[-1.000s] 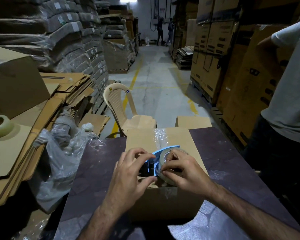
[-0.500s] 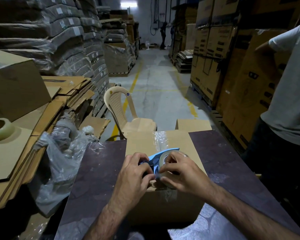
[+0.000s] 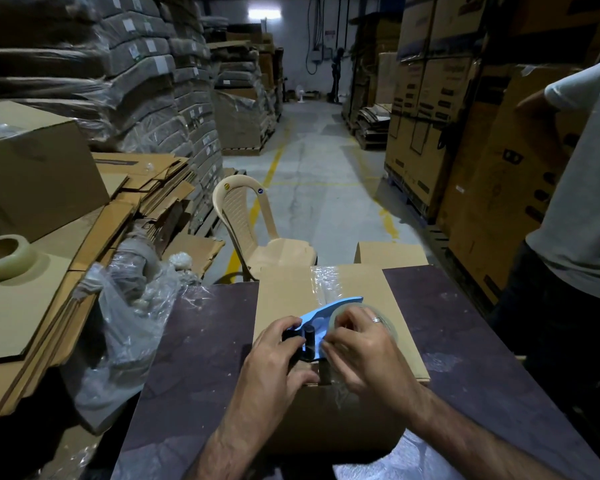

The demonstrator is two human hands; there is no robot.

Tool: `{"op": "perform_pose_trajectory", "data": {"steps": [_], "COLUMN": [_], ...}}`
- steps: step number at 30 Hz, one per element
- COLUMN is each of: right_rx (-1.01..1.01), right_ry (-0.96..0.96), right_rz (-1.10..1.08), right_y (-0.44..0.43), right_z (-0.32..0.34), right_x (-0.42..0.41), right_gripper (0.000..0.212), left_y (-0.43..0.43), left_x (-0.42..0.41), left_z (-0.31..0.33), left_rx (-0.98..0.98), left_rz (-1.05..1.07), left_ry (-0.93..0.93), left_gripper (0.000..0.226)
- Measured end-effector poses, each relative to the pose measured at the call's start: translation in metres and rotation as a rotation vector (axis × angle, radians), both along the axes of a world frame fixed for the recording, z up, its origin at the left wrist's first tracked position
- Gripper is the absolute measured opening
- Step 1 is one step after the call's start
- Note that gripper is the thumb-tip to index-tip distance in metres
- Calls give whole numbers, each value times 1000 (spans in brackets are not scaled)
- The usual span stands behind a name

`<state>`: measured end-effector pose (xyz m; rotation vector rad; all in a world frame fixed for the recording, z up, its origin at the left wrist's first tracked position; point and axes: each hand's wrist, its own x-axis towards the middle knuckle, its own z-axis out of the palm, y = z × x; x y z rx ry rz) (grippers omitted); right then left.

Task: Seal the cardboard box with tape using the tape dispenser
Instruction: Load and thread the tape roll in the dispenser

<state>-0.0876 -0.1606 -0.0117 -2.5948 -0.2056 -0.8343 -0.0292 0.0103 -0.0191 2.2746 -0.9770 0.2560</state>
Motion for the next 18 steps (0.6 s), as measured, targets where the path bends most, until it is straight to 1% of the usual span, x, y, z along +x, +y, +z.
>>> {"op": "perform_pose_trajectory", "data": {"steps": [1, 3, 6, 8, 10, 11, 13, 15, 18], "right_rx": [15, 46, 74, 88, 102, 116, 158, 207, 269], "right_ry": [-1, 13, -11, -22, -38, -54, -90, -117, -114], "right_rz": [-2, -7, -4, -7, -24, -32, -57, -108, -183], "right_y": [0, -1, -1, 0, 1, 1, 3, 5, 9], "right_z": [0, 0, 1, 2, 1, 0, -2, -5, -5], "right_x": [0, 1, -2, -4, -3, -2, 1, 4, 7], "right_gripper": [8, 8, 7, 7, 9, 8, 6, 13, 24], "left_y": [1, 0, -9, -14, -16, -17, -19, -23, -28], "left_x": [-1, -3, -6, -7, -6, -6, -5, -3, 2], "left_z": [-1, -4, -9, -12, -15, -15, -14, -11, -6], "left_rx": [9, -14, -131, -177, -178, -164, -74, 40, 90], "left_rz": [-2, 41, 161, 199, 214, 205, 200, 229, 250], "left_ry": [5, -10, -45, -85, -112, -122, -147, -155, -133], "left_gripper": [42, 37, 32, 36, 42, 46, 50, 52, 49]}}
